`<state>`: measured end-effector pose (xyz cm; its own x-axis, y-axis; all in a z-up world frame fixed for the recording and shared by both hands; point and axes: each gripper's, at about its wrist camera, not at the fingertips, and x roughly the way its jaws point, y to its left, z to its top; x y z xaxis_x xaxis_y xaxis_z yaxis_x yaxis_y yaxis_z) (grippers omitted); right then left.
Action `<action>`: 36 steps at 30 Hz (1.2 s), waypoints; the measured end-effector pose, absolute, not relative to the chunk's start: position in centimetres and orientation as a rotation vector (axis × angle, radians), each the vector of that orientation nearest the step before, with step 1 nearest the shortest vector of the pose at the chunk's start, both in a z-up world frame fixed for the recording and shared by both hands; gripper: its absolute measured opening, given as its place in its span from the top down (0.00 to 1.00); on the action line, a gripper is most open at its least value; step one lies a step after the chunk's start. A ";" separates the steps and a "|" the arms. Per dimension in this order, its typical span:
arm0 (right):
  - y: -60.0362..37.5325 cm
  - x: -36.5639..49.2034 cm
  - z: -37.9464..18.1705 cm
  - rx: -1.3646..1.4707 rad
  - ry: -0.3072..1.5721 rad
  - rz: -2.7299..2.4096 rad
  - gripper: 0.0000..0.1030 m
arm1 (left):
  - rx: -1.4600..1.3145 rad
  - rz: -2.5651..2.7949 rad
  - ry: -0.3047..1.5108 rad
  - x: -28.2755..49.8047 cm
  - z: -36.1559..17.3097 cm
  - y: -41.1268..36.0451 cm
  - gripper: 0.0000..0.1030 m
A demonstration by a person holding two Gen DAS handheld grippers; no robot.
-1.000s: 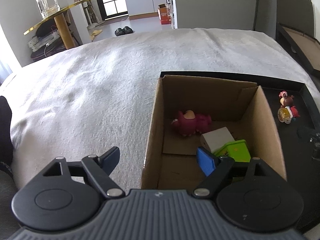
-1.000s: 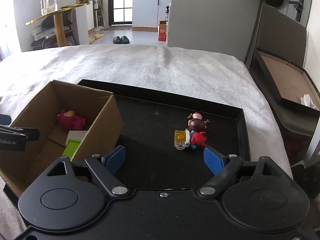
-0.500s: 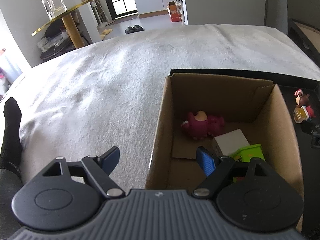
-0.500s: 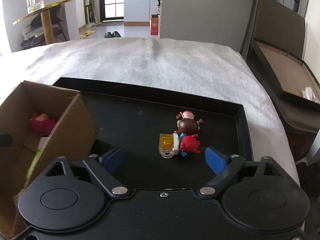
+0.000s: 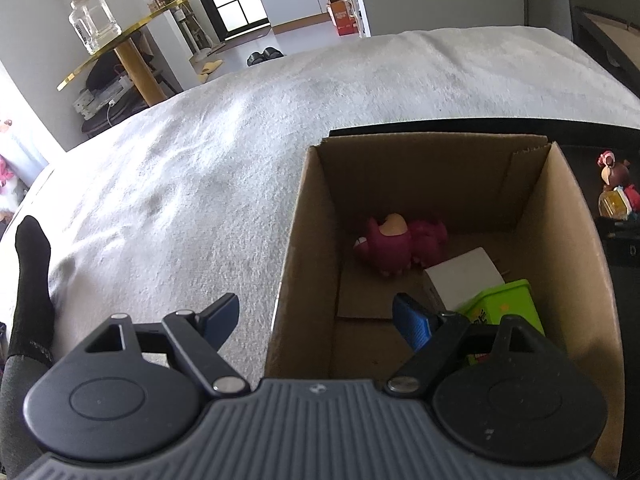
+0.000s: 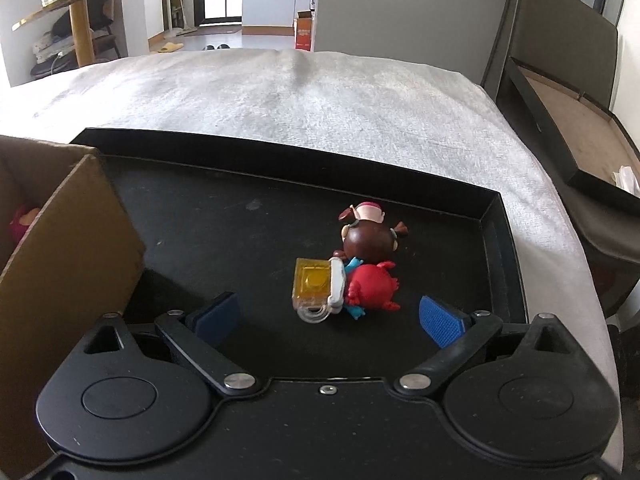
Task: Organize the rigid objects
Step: 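Move the right gripper to the figure with yellow block and grasp it, then carry the figure with yellow block into the box and release it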
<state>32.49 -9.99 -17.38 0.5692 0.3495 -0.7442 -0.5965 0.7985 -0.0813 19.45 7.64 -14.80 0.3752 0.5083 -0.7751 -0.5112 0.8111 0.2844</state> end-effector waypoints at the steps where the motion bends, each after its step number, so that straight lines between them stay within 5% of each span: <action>1: -10.0 32.7 -17.5 -0.342 0.786 0.570 0.05 | -0.002 0.653 0.992 19.5 -14.9 7.6 0.20; 5: -9.9 33.0 -17.9 -0.340 0.785 0.569 0.11 | -0.012 0.657 0.994 19.4 -14.9 7.8 0.20; 8: -9.9 33.0 -18.1 -0.346 0.800 0.568 0.43 | -0.021 0.657 0.987 19.2 -14.8 7.9 0.20; 36: -10.3 26.2 -10.7 -0.359 0.701 0.641 0.43 | -0.084 0.585 0.901 16.0 -14.3 7.5 0.24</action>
